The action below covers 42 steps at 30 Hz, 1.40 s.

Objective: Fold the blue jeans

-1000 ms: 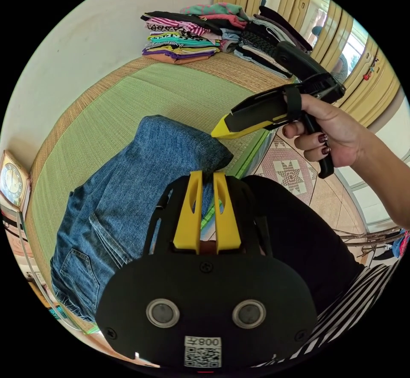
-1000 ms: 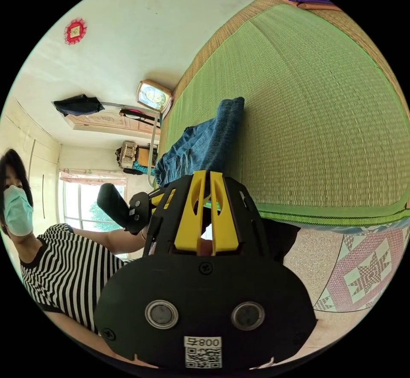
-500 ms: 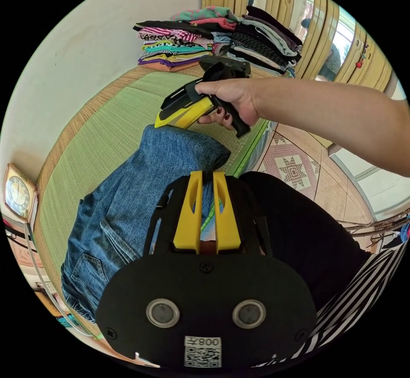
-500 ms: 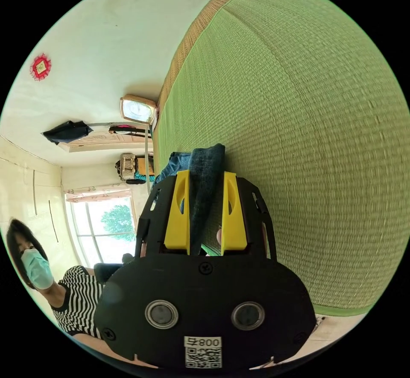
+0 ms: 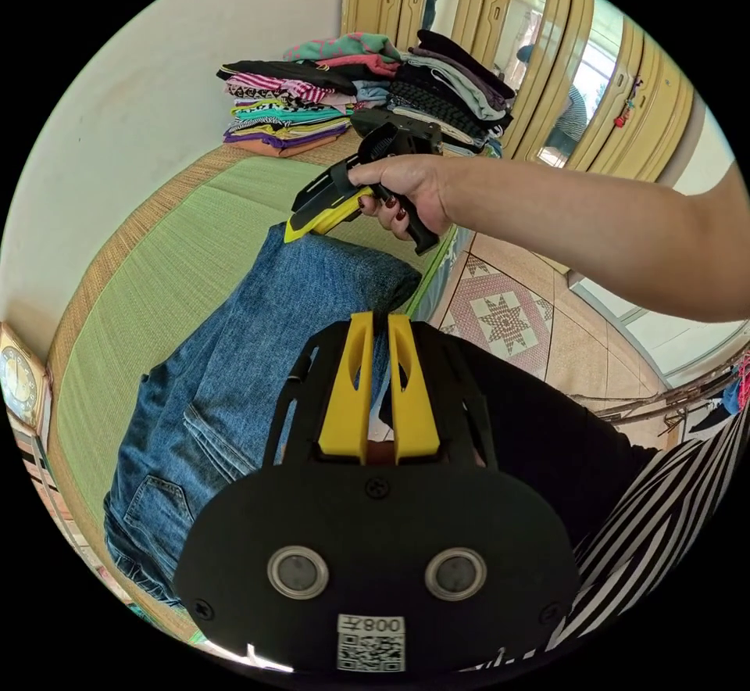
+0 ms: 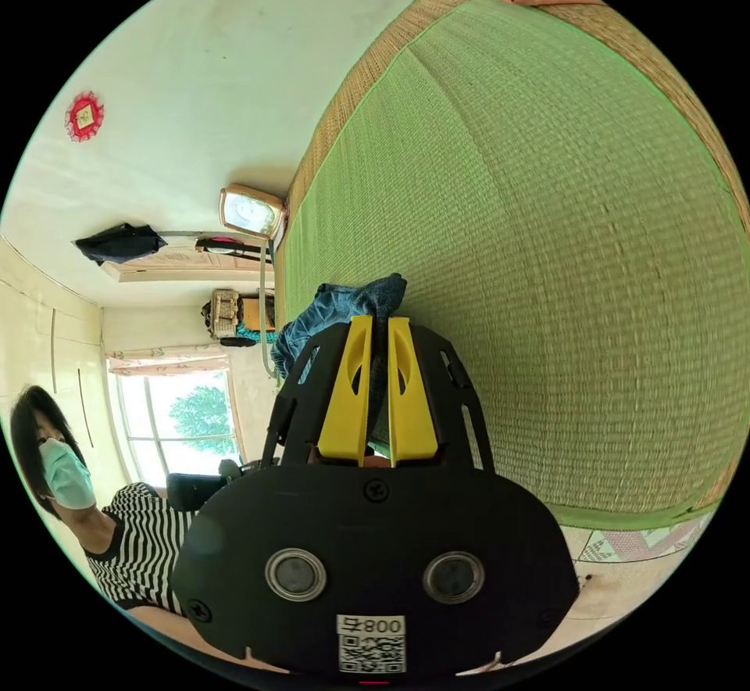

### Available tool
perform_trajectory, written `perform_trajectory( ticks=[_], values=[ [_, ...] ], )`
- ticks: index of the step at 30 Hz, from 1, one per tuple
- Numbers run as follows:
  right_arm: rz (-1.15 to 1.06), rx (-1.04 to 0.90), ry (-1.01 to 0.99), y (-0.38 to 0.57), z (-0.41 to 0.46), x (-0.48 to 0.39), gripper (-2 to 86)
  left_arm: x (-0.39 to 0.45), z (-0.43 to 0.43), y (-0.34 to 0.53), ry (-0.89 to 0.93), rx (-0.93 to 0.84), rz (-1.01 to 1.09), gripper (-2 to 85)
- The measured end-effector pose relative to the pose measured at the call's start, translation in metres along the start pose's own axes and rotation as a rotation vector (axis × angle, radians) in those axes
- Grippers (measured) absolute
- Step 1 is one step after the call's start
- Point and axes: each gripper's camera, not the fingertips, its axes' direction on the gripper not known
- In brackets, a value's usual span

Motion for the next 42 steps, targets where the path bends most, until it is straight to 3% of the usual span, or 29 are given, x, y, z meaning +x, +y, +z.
perform_trajectory(
  ticks=[6,15,26,32,42],
  values=[
    [0.011,0.096,-0.006,0.025,-0.004,-0.052,2.5,-0.03,-0.043,0.054,0.059,0.095,-0.04,1.5],
    [-0.199,0.139,0.011,0.037,0.068,-0.235,2.6,-0.133,-0.149,0.205,0.125,0.331,-0.273,1.9],
    [-0.349,0.002,0.13,0.034,0.321,-0.43,2.9,-0.285,-0.21,0.477,0.176,0.545,-0.752,2.1],
    [-0.344,-0.077,0.272,0.029,0.444,-0.484,2.9,-0.345,-0.203,0.593,0.21,0.598,-0.955,2.2],
    [-0.415,-0.184,0.371,0.034,0.571,-0.546,3.3,-0.399,-0.197,0.719,0.243,0.656,-1.115,2.2]
  ],
)
